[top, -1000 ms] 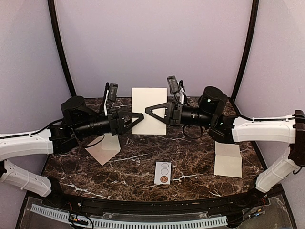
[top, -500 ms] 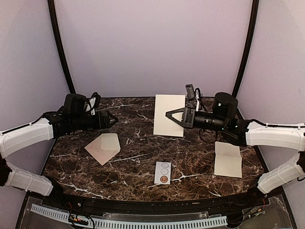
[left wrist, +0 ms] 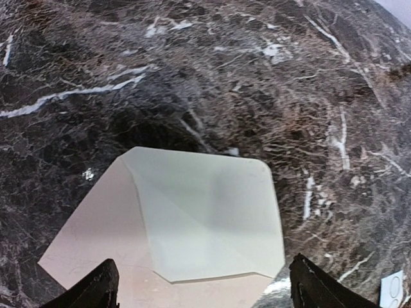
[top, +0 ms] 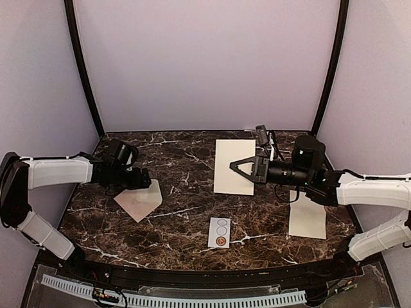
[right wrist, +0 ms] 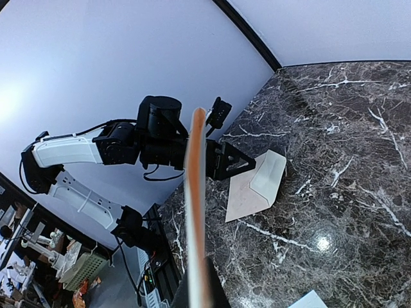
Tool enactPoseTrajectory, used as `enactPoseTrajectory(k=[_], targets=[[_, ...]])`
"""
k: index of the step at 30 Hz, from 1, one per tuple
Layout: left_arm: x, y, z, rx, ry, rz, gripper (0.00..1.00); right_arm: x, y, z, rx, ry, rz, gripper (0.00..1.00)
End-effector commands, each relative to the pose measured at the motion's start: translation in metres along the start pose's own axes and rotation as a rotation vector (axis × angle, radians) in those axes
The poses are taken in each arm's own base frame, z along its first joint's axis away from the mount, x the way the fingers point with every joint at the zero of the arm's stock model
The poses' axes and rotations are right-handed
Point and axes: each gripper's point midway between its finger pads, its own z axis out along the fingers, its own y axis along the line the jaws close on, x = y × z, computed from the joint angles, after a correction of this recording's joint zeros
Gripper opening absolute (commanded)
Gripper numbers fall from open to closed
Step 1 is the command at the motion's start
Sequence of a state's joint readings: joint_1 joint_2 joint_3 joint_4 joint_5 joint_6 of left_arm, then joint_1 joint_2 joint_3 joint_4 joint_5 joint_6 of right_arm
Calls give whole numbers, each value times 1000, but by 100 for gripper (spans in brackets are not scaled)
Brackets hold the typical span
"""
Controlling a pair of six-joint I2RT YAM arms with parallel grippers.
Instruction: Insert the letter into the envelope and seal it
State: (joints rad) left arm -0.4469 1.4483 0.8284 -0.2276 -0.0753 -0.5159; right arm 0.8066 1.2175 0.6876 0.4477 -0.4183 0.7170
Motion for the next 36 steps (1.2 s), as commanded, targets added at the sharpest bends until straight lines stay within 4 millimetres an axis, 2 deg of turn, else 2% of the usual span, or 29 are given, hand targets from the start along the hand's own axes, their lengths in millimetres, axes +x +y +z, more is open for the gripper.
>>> enactPoseTrajectory(k=[1,8,17,23,26,31,36], targets=[[13,37,10,-197,41,19,93,-3,2,-3,-9,-14,-14,0],[32,42,33,-209,96,5,97,-1,-3,3,-5,-7,-11,0],[45,27,49,-103,119,-5,96,0,-5,7,1,0,15,0],[74,27,60,-44,181,-2,93,1,-7,9,15,19,16,0],[91,15,59,32,206,20,91,1,-8,9,23,23,18,0],[108,-4,56,41,233,138,91,1,-10,13,26,27,25,0],[123,-37,50,92,246,224,91,2,-11,15,24,32,41,0]])
